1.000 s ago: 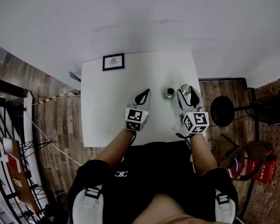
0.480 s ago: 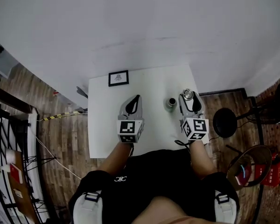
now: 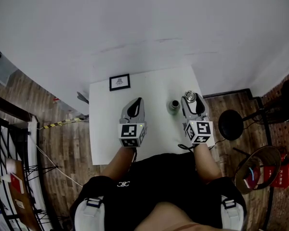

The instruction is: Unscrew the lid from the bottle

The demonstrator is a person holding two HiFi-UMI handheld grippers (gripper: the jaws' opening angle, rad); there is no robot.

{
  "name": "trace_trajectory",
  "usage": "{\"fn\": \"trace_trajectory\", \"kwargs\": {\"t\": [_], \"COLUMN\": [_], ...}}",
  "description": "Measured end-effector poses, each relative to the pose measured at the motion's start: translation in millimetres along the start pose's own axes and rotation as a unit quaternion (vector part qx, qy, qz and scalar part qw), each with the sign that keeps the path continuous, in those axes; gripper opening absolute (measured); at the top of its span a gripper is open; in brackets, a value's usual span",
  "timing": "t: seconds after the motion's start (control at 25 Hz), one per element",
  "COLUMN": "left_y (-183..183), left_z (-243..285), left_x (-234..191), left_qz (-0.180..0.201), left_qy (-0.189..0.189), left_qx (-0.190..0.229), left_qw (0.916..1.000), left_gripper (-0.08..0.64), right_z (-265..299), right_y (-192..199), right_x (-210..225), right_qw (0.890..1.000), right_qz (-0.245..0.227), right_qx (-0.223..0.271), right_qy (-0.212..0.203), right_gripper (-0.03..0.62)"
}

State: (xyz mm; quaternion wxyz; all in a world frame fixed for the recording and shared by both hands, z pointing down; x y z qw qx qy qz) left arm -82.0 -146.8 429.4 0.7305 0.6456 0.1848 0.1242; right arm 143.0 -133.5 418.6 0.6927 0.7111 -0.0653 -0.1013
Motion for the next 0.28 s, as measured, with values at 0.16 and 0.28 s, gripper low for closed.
{"fn": "trace_trajectory", "kwargs": {"t": [0.16,0.28], "left_y": [-0.7,-0.3], "left_z": [-2.1,-2.4], "left_x": [-1.9,-5.6], "left_qz": [-0.002,-0.005], "left_qy": [0.002,0.002], "left_qx": [-0.002,-0.004], "left_qw": [1.0000,1.0000], "left_gripper": [0.054,0.054], "right_z": [-1.0,0.7], "right_y": [-0.3,1.6], "right_x": [-4.8,-8.5], "right_qw": [1.000,1.000], "right_qz": [-0.001,0.002], "right_qx": [0.001,0.001], "right_qy": [-0.005,-0.009], "right_gripper": [0.253,0.253]}}
Point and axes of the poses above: the fingertips, and each gripper's own axes: z forward along the fingers, x to its right, y out of its underside, the point moved 1 cm from there along -z, backward along the fingers, and after that the axes turned 6 degrees about -z, right-handed, at the moved point
